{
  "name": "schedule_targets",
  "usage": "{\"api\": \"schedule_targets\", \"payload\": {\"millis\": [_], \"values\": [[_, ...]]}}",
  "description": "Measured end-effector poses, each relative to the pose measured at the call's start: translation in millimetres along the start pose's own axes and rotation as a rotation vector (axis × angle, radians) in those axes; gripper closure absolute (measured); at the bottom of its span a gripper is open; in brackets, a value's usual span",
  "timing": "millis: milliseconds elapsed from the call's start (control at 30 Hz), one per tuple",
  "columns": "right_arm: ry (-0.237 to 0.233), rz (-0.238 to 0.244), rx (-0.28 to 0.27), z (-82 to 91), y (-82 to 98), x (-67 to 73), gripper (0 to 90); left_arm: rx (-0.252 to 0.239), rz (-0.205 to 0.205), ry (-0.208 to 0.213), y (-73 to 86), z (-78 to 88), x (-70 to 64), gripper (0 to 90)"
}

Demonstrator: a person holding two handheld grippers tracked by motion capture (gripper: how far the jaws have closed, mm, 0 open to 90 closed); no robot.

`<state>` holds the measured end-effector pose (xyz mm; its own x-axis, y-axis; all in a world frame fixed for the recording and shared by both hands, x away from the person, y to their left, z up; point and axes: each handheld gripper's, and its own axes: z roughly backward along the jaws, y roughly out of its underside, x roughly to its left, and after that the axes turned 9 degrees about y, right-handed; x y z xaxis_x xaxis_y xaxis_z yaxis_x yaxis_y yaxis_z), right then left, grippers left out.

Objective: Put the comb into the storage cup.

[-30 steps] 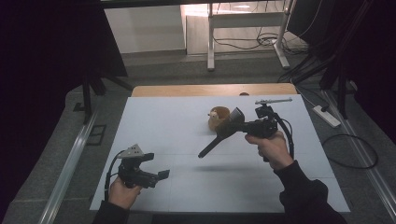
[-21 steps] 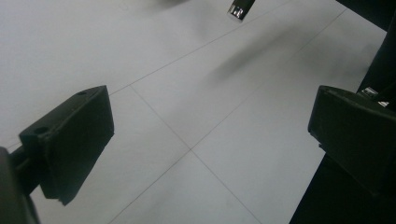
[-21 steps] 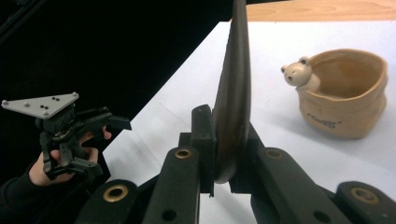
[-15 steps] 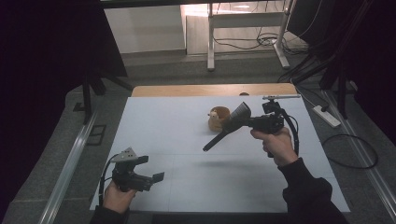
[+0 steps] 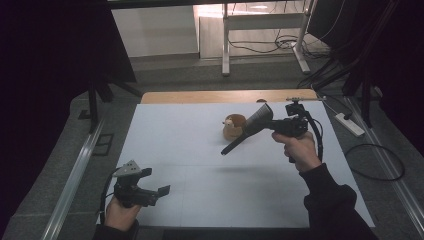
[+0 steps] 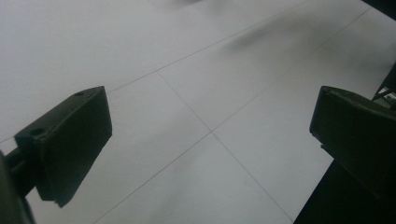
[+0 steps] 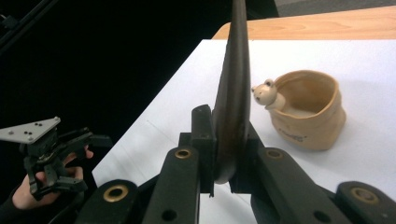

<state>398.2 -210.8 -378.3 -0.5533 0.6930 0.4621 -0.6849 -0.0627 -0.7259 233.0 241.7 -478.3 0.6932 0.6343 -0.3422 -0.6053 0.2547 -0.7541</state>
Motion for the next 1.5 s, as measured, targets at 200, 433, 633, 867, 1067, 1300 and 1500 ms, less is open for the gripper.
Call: {"api": "schedule_targets", "payload": {"millis": [200, 433, 633, 867, 1067, 1300, 1500], "values": [[0.023, -0.011, -0.015, 2.3, -6.3, -6.0, 84.3, 0.008, 0.010, -0.018, 2.9, 3.3, 1.7, 0.0], [0.048, -0.020, -0.026, 6.6, -13.4, -11.7, 84.3, 0.012, 0.009, -0.042, 5.3, 7.7, 2.5, 0.0], [0.074, -0.024, -0.040, 11.1, -21.9, -16.0, 84.3, 0.035, -0.007, -0.071, 4.4, 6.0, 0.5, 0.0], [0.098, -0.028, -0.053, 15.5, -29.8, -19.8, 84.3, 0.034, 0.007, -0.058, 4.5, 5.7, 2.7, 0.0], [0.115, -0.032, -0.066, 18.4, -36.8, -22.1, 84.3, 0.035, 0.013, -0.048, 4.4, 5.5, 3.6, 0.0], [0.133, -0.039, -0.079, 20.7, -44.1, -25.8, 84.3, 0.036, 0.014, -0.046, 4.4, 5.3, 4.0, 0.0], [0.143, -0.043, -0.086, 20.4, -49.4, -27.9, 84.3, 0.040, 0.014, -0.038, 4.2, 5.0, 4.5, 0.0]]}}
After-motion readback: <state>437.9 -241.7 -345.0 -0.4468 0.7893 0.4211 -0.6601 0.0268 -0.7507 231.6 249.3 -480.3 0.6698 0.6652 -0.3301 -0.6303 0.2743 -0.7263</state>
